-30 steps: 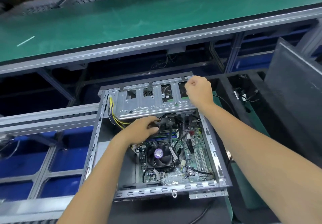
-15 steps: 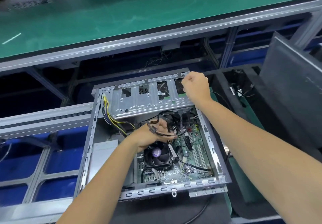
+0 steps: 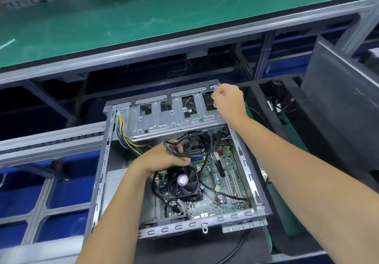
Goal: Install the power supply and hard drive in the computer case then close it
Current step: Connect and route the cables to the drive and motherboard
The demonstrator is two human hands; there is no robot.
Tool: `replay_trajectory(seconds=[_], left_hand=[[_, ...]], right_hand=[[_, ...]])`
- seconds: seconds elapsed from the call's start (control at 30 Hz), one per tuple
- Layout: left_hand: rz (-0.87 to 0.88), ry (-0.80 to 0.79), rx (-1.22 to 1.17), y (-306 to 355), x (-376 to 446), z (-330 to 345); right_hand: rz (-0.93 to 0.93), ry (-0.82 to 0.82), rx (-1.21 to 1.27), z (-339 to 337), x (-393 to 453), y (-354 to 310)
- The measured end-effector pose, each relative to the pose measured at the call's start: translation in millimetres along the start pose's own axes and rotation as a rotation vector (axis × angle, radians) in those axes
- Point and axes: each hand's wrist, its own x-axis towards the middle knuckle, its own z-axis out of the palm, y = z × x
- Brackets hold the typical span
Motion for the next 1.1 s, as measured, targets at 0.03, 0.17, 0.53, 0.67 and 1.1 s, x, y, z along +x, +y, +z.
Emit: replay_trajectory(seconds=[0.03,0.17,0.53,0.67,1.1], left_hand=[[-0.011,0.053,0.131,-1.6,-0.2,2.6],[0.048,0.082,0.179,0.3,-0.7,6.5],[0.307,-0.404,-0.139,4.8,-13.9,-2.3],[0.266,-0.018,0.050,4.6,-9.9,5.9],[0.335,0.402,0.675,8.7,-0.2,17.5]], right_hand=[[-0.001,-0.001,-0.003,0.0,-0.2,-0.2],[0.002,0.000,-0.003,-0.9,-0.2,-1.1],[-0.002,-0.001,0.018,-1.0,-1.9,-0.2],[0.000,0.005,0.008,-0.5,-1.3,0.5],[0.023,-0.009,0.022,0.7,0.7,1.9]])
